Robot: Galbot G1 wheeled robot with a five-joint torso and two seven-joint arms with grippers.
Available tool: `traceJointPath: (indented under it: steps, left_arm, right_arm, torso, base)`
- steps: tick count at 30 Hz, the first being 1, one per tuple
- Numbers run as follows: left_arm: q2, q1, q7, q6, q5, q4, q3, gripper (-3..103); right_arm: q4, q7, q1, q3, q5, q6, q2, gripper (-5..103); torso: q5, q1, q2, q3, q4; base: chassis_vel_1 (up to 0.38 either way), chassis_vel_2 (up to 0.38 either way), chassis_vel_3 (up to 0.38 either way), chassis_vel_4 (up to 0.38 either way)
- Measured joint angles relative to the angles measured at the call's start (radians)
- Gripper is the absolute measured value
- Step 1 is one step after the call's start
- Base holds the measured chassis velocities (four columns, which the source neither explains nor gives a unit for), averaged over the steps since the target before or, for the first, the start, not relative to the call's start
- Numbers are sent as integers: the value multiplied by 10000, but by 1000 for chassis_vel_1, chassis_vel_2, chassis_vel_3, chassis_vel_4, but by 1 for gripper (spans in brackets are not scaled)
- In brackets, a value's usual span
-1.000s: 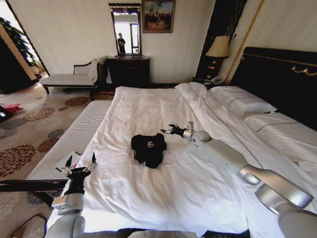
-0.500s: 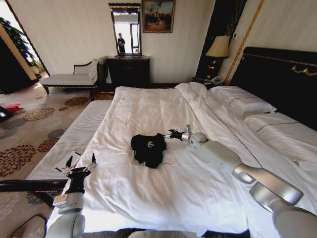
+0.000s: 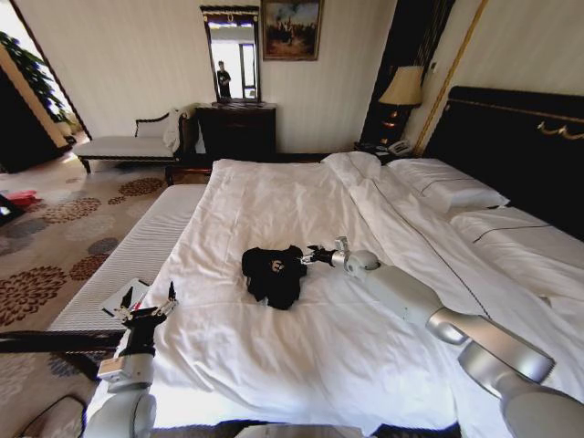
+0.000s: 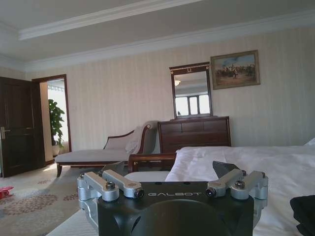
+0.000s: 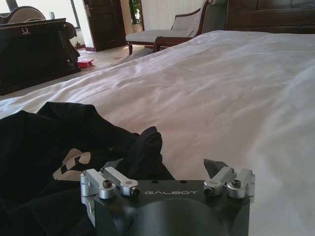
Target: Fold the clothes on the bed.
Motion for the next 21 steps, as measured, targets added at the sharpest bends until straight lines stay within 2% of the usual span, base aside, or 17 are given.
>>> traceJointPath:
  steps: [1, 2, 5, 8, 9, 11, 14, 18, 19, 21]
  left_arm:
    - [0, 0, 0, 0, 0, 0, 0, 100]
    - [0, -8, 0, -1, 0, 19, 0, 100]
    - [4, -13, 0, -3, 0, 42, 1, 100]
    - [5, -17, 0, -9, -13, 47, -23, 100]
    - [5, -17, 0, -9, -13, 47, -23, 100]
    - [2, -3, 0, -20, -23, 46, -36, 100]
    - [3, 7, 0, -30, -38, 44, -58, 100]
    - [10, -21, -6, -33, -64, 26, -73, 100]
    - [10, -21, -6, -33, -64, 26, -73, 100]
    - [7, -22, -9, -25, -64, -52, -47, 100]
  right_arm:
    - [0, 0, 0, 0, 0, 0, 0, 90]
    - [45, -14, -25, 11, 0, 22, -11, 84]
    - [87, -78, -51, 19, 17, 64, -10, 79]
    - [128, -399, -64, 29, 33, 137, 25, 62]
    - [128, -399, -64, 29, 33, 137, 25, 62]
    - [168, -548, -68, 33, 12, 192, 21, 51]
    - [205, -659, -77, 42, -20, 245, 2, 46]
    - [360, -843, -225, 144, -97, 385, -113, 24]
    - [360, -843, -225, 144, -97, 385, -113, 24]
    - [528, -870, -399, 274, -96, 527, -215, 14]
  torso:
    - [0, 0, 0, 0, 0]
    - [0, 0, 0, 0, 0]
    - [0, 0, 0, 0, 1]
    - [0, 0, 0, 0, 2]
    - [0, 0, 0, 0, 2]
    - [0, 0, 0, 0, 2]
    - [0, 0, 0, 0, 2]
    - [0, 0, 0, 0, 1]
    - [0, 0, 0, 0, 1]
    - [-1, 0, 0, 0, 1]
  base:
    - [0, 0, 0, 0]
    - [0, 0, 0, 0]
    - [0, 0, 0, 0]
    - [0, 0, 0, 0]
    - [0, 0, 0, 0]
    - [0, 0, 0, 0]
    - [0, 0, 0, 0]
    - [0, 0, 0, 0]
    - [0, 0, 0, 0]
    - [0, 0, 0, 0]
